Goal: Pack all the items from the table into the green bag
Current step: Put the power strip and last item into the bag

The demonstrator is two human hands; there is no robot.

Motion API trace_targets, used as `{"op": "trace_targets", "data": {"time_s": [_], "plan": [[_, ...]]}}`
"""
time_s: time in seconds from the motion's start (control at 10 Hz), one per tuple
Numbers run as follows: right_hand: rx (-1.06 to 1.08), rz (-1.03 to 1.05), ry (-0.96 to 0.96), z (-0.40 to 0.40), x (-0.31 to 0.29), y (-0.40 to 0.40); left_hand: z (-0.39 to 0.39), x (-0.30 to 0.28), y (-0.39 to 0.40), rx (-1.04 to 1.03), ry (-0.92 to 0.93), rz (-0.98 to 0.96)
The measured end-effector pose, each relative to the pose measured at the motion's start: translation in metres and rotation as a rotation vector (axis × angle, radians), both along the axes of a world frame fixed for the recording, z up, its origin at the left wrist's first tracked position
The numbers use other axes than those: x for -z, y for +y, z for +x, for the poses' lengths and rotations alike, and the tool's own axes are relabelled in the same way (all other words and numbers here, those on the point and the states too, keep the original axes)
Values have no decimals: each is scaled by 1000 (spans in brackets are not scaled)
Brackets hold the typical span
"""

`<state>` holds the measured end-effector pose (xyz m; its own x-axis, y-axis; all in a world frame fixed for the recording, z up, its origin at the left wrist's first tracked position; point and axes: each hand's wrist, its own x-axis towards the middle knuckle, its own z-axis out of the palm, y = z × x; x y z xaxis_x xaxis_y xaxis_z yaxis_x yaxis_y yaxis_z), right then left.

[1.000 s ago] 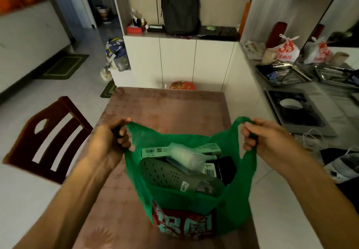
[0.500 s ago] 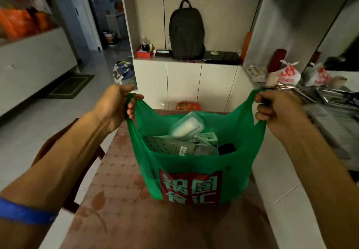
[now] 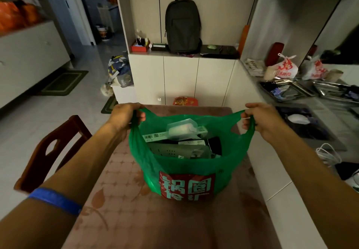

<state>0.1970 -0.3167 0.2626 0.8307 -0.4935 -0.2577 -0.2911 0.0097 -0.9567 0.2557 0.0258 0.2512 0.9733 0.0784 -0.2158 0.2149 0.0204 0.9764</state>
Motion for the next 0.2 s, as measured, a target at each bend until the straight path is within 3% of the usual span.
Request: {"op": "trace_targets", "data": {"time_s": [0.2], "plan": [[-70,-36,28,4,9,5,-8,3,-2,34,11,47]]}}
